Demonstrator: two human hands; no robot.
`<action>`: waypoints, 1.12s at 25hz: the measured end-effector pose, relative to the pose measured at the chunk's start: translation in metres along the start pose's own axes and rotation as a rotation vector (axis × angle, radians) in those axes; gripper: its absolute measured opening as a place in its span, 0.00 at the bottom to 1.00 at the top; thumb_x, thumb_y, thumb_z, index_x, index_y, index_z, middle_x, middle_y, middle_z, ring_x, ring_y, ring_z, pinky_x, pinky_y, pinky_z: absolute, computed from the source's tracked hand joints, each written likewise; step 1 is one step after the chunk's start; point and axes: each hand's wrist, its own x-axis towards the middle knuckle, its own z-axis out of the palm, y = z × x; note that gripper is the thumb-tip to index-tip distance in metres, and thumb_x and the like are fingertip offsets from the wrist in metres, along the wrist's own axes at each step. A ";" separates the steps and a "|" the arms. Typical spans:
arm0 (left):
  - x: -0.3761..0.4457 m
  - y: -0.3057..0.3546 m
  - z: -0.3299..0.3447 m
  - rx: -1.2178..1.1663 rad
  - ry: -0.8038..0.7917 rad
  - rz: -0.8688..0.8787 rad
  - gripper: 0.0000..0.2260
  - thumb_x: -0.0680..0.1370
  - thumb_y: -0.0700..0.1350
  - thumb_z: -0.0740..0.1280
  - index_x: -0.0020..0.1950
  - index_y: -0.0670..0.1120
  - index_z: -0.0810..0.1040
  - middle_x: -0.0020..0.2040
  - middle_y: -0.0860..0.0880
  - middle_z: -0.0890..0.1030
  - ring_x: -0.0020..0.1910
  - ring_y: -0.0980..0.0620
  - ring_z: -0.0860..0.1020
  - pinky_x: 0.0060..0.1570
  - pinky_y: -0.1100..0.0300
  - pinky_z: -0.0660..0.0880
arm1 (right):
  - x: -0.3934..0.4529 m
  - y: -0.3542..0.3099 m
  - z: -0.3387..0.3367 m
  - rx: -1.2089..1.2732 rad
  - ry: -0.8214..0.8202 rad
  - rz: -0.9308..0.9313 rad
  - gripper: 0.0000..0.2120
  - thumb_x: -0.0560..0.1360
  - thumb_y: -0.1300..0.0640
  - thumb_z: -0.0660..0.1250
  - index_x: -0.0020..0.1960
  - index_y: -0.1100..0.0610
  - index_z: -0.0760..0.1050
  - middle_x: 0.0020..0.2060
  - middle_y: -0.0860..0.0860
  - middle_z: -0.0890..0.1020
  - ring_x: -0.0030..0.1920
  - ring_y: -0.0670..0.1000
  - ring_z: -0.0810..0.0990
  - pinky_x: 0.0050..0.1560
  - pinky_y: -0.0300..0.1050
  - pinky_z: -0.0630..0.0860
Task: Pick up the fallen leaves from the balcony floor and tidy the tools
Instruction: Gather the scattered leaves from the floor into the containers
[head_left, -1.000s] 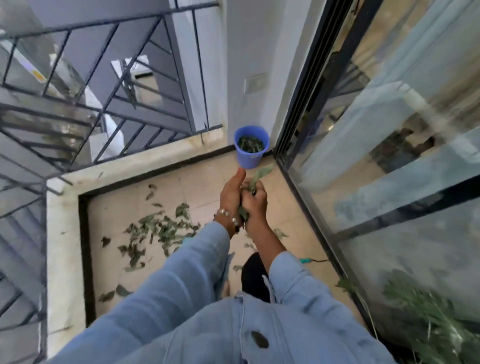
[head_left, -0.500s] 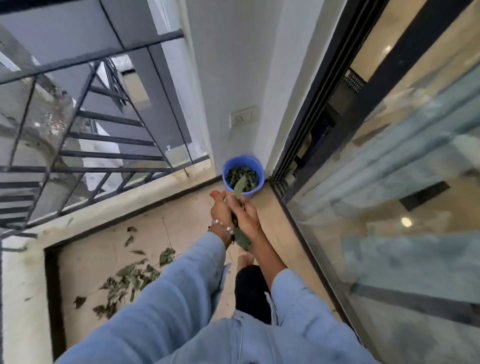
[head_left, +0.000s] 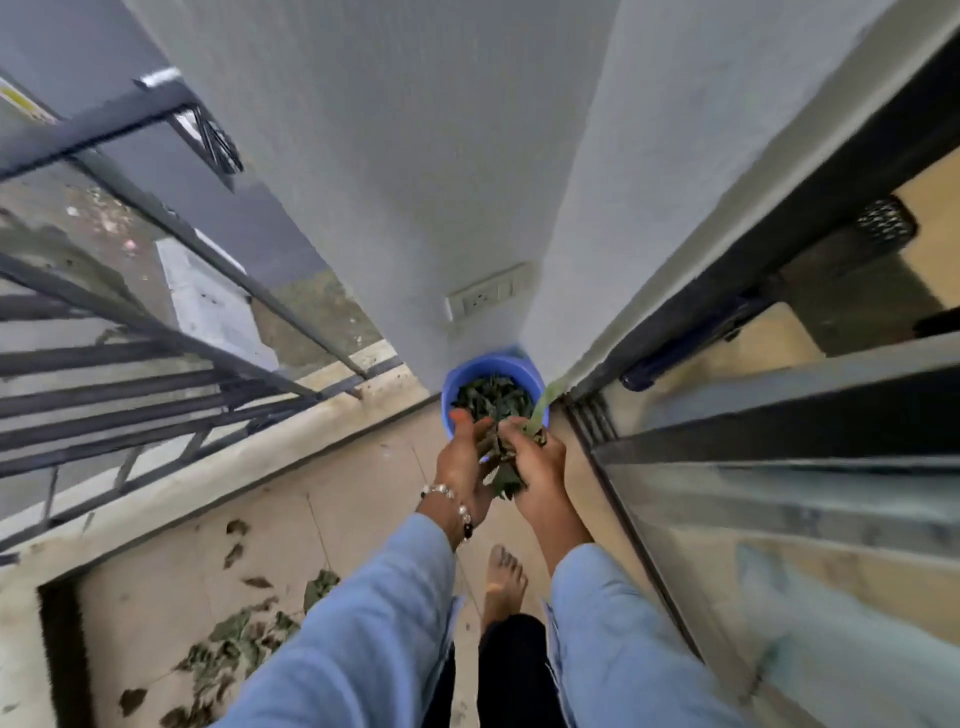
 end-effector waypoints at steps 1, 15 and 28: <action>0.027 0.005 -0.001 0.018 0.001 0.001 0.27 0.81 0.61 0.53 0.66 0.41 0.75 0.47 0.45 0.80 0.44 0.49 0.78 0.45 0.54 0.76 | 0.032 0.008 0.006 0.016 0.026 0.012 0.04 0.73 0.66 0.70 0.44 0.58 0.79 0.39 0.57 0.82 0.36 0.55 0.81 0.37 0.45 0.79; 0.276 -0.010 -0.077 0.473 0.104 -0.077 0.15 0.83 0.58 0.54 0.50 0.52 0.76 0.41 0.55 0.74 0.37 0.57 0.70 0.39 0.60 0.67 | 0.254 0.127 0.001 -0.337 0.363 0.112 0.17 0.79 0.49 0.63 0.58 0.60 0.79 0.53 0.58 0.80 0.53 0.56 0.77 0.53 0.47 0.72; -0.003 0.024 -0.009 1.933 -0.324 0.394 0.13 0.79 0.42 0.63 0.61 0.43 0.78 0.59 0.37 0.79 0.60 0.37 0.76 0.56 0.52 0.72 | -0.077 0.038 -0.058 -0.502 0.462 -0.100 0.10 0.77 0.60 0.64 0.51 0.64 0.82 0.51 0.60 0.83 0.55 0.59 0.80 0.56 0.45 0.72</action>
